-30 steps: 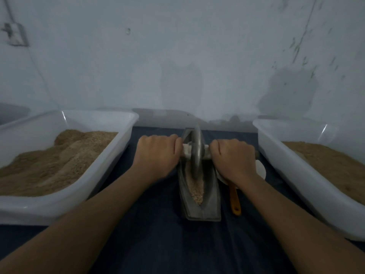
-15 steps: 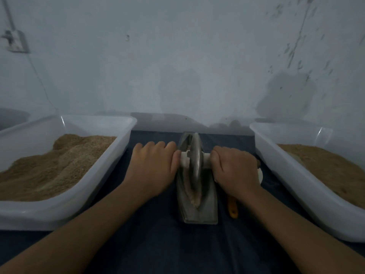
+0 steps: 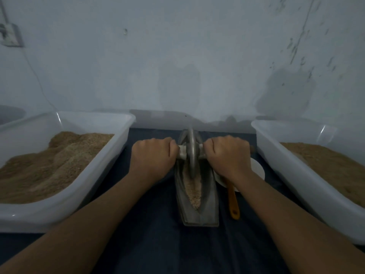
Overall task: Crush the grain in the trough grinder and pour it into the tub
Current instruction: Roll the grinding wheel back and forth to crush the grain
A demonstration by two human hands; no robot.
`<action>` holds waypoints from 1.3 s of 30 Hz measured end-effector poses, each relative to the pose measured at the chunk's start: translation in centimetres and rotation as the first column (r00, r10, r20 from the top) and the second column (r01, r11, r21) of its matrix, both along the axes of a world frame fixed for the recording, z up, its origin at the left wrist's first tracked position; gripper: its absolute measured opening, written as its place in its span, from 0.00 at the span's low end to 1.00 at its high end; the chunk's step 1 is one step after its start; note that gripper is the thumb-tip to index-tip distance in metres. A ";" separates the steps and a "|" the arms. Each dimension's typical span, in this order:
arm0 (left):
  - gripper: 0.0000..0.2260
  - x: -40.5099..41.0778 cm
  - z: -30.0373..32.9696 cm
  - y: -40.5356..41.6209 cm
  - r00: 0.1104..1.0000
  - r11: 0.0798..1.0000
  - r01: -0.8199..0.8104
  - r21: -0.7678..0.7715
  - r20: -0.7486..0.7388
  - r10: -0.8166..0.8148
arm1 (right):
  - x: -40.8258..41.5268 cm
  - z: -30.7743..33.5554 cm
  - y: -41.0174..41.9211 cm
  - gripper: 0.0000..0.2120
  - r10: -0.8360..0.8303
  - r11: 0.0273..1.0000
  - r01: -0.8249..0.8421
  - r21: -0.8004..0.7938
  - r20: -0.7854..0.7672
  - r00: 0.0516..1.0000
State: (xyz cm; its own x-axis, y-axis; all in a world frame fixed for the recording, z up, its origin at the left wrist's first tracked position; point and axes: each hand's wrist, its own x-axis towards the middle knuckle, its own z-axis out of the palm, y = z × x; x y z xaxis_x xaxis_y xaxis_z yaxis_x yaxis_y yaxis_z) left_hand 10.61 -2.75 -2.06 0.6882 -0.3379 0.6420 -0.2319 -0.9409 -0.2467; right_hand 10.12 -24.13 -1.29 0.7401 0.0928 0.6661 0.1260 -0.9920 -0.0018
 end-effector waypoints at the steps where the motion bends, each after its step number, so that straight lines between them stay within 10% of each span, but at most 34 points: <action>1: 0.11 -0.6 0.1 0.0 1.000 1.000 -0.002 -0.018 0.004 0.002 | -0.6 -0.2 -0.1 0.21 0.040 0.998 -0.040 0.039 0.015 0.999; 17: 0.16 -3.6 -0.3 0.7 0.994 0.994 0.079 -0.078 0.086 -0.072 | -3.0 -1.4 -0.7 0.17 0.166 0.980 -0.179 0.091 0.138 0.976; 29: 0.08 2.9 0.6 0.1 0.997 0.994 0.010 0.106 -0.076 -0.002 | 2.8 1.9 -0.3 0.24 -0.046 0.992 0.023 -0.126 -0.184 0.982; 39: 0.14 -5.3 -0.4 0.7 0.998 0.988 0.033 -0.153 0.050 -0.025 | -3.9 -0.6 0.0 0.16 0.139 0.989 -0.143 0.035 0.115 0.984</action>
State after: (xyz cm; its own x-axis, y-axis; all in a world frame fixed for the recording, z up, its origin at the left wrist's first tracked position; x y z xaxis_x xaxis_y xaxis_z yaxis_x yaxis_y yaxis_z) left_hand 5.28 -2.05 -2.45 0.6468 -0.2522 0.7197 -0.2511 -0.9616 -0.1112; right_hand 6.19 -24.17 -1.87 0.6420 0.1606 0.7497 0.2665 -0.9636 -0.0218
